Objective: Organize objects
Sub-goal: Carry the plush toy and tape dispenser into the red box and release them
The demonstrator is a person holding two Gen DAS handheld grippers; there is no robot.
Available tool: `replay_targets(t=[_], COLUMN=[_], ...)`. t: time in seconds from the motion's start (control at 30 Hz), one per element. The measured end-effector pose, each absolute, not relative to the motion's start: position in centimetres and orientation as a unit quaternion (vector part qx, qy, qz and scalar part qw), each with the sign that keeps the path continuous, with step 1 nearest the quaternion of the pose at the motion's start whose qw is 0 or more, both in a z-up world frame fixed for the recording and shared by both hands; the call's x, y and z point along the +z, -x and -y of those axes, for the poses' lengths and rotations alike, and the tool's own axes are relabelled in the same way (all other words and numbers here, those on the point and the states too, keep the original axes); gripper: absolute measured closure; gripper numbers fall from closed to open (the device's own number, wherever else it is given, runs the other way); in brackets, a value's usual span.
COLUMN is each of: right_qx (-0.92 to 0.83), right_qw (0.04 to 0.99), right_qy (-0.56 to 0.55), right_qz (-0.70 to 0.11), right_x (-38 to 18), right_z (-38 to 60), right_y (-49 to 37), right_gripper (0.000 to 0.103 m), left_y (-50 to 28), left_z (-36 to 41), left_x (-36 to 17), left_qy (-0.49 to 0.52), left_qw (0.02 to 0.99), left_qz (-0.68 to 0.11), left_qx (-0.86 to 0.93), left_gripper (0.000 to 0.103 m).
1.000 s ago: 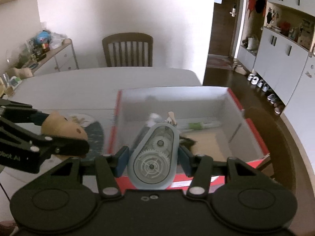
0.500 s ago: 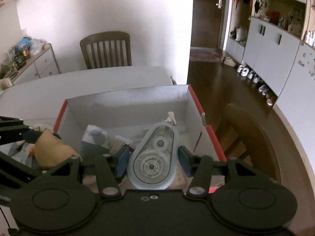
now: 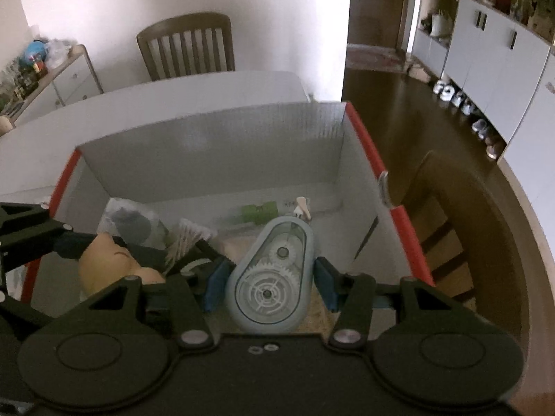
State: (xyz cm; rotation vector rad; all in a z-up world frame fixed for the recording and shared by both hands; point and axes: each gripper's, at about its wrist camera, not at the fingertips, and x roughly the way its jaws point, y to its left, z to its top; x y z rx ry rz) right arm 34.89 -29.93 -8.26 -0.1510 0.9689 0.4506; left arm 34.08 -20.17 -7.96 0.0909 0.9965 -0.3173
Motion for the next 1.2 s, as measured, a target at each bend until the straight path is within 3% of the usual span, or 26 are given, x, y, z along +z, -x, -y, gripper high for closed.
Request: replay_targets(t=[0.6, 1.2], right_qx=[0.206, 0.241], right_qw=[0.837, 0.849], right_qy=[0.073, 0.092], right_qz=[-0.502, -0.461], right_x=[-10.6, -6.6], right_z=[29.5, 30.0], right_y=[-35.7, -32.9], right_gripper=[0.048, 0.038], left_y=[-35.9, -33.5], left_z=[19.1, 18.9], left_x=[-10.5, -8.6], left_qy=[-0.019, -0.008], left_qw=[0.846, 0.868], left_qz=[-0.512, -0.475], left_qx=[-0.145, -0.145], left_gripper=[0.027, 0.025])
